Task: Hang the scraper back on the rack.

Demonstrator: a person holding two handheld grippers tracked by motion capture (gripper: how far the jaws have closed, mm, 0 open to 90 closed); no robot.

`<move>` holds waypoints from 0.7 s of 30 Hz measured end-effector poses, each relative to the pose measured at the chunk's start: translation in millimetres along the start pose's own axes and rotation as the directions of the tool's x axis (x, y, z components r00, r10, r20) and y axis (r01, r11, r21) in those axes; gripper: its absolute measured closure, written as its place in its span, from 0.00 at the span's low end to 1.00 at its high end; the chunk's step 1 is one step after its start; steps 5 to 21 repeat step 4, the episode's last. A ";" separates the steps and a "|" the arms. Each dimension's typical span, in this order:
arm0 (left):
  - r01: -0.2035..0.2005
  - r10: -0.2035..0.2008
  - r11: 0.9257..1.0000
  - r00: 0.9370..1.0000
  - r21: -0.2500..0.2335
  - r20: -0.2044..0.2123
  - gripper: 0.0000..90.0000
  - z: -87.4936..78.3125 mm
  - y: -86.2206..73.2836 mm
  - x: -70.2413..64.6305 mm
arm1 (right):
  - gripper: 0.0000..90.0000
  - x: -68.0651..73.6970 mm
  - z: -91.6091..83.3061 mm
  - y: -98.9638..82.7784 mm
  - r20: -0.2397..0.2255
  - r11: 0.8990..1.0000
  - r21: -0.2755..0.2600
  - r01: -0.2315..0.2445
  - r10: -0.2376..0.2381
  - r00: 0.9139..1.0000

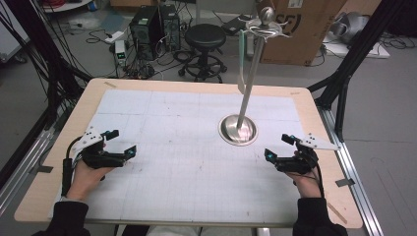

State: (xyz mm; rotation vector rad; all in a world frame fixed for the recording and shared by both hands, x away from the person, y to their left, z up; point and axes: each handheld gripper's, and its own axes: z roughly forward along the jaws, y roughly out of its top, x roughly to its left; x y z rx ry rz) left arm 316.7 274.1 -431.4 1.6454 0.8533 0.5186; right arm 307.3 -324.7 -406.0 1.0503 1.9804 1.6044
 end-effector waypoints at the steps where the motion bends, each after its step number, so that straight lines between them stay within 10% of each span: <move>1: -0.006 0.006 1.000 1.000 0.003 -0.001 0.02 -0.6 -0.3 0.0 | 0.00 -0.4 0.4 0.0 0.000 1.000 -0.001 0.001 -0.001 1.000; 21: -0.009 0.009 1.000 1.000 0.000 -0.001 0.02 -1.0 -0.5 -1.3 | 0.00 -1.0 2.2 -0.2 0.003 1.000 -0.002 -0.002 0.002 1.000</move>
